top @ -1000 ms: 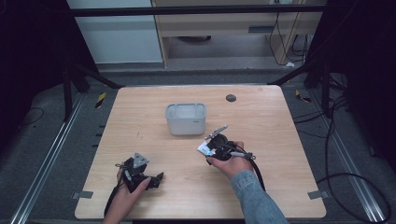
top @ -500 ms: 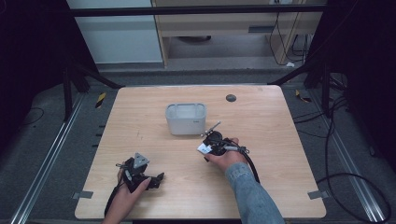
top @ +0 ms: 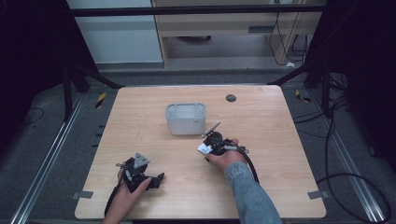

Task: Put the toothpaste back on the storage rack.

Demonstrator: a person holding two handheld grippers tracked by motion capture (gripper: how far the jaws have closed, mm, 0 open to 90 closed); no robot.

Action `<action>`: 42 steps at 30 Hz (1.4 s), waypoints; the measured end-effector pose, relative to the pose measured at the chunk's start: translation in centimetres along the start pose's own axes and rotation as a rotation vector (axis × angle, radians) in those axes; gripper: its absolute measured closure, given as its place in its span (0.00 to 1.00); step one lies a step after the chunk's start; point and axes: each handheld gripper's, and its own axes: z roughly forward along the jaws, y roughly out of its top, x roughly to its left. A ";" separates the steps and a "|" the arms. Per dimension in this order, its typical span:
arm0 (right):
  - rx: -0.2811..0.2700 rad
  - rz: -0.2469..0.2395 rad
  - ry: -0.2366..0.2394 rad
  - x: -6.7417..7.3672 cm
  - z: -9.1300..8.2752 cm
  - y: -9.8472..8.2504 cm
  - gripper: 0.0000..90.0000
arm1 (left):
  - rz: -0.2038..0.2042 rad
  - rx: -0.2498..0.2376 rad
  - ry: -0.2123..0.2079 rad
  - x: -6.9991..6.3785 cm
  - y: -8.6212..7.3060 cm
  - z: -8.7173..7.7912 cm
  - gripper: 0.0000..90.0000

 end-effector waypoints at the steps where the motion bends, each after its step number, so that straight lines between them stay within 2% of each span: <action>1: 0.005 0.000 0.002 -0.1 0.0 -0.1 0.54 | 0.001 0.000 0.000 0.0 0.0 0.0 0.00; 2: 0.008 0.010 0.009 -0.1 0.0 -0.1 0.55 | 0.001 0.000 -0.001 0.0 0.0 0.0 0.00; 6: 0.017 -0.008 0.016 -0.1 0.1 -0.3 0.60 | 0.002 0.000 -0.001 0.0 0.0 0.0 0.00; 22: 0.030 -0.025 0.031 -0.4 0.1 -0.3 0.64 | 0.004 0.000 -0.003 0.0 0.0 0.0 0.00; 42: 0.047 -0.003 0.035 -0.9 0.0 -0.2 0.77 | 0.007 0.001 -0.005 0.0 0.0 0.0 0.00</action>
